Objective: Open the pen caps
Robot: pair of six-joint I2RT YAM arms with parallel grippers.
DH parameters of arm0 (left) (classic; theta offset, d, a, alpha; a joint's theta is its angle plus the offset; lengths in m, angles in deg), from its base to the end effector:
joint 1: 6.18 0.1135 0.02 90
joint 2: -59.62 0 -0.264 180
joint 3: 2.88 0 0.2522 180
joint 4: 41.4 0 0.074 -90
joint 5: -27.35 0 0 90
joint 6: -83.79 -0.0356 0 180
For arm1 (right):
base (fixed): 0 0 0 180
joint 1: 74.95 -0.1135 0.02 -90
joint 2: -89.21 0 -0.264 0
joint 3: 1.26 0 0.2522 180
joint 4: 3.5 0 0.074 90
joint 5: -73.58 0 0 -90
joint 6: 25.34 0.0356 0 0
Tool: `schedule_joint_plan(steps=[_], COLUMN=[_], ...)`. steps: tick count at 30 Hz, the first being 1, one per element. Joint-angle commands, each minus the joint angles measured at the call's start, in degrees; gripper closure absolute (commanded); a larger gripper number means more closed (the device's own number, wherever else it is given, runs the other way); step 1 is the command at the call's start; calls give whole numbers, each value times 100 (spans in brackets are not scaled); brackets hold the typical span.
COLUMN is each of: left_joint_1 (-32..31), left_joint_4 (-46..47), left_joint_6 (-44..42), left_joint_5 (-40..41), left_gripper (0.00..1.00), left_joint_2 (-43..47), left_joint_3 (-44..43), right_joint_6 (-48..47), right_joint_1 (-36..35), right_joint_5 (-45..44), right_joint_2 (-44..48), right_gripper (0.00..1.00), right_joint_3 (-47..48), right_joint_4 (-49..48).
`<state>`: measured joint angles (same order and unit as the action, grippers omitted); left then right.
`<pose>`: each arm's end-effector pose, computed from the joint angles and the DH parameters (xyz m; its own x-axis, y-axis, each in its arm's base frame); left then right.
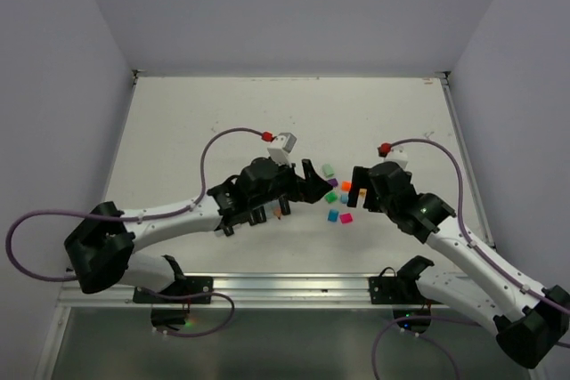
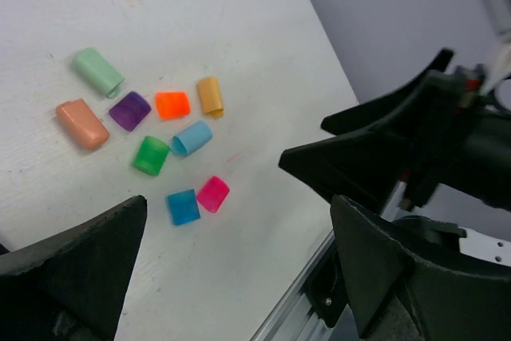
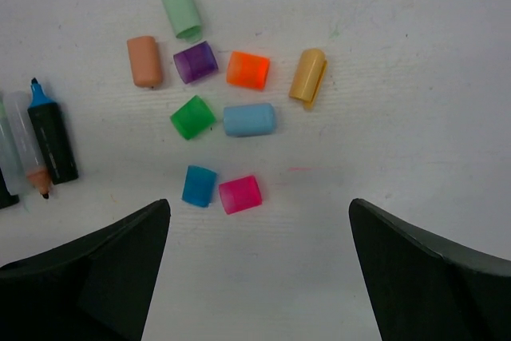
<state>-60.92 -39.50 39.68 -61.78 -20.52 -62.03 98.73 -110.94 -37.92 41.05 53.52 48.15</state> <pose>0.1816 -0.2559 0.2474 -0.7117 -0.2370 -0.6613 0.4270 0.6017 -0.6751 0.1453 0.0894 0.2635 -0.6631 0.1626 -0.7307 0.0414 0.9826 0.1811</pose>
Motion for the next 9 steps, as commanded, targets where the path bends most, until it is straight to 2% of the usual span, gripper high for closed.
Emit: schedule_joint_plan(steps=[1, 5, 7, 8, 9], left_joint_1=[-28, -28, -28, -28, -28], left_joint_4=[183, 183, 612, 857, 1599], left_joint_6=[25, 254, 245, 289, 333], left_joint_5=[633, 907, 750, 609, 512], left_gripper=[0, 0, 0, 0, 0], left_joint_2=[893, 2008, 2334, 2719, 2949], left_joint_3=[442, 1161, 1469, 1906, 2189], right_joint_6=[416, 505, 487, 531, 583], right_joint_1=[-14, -14, -14, -14, -14], right_joint_5=[513, 1041, 1392, 1568, 1648], right_joint_2=[-350, -502, -65, 121, 323], right_gripper=[1, 1, 1, 1, 1], right_joint_3=[-137, -435, -881, -1033, -1173], right_joint_4=[96, -298, -867, -1028, -1177])
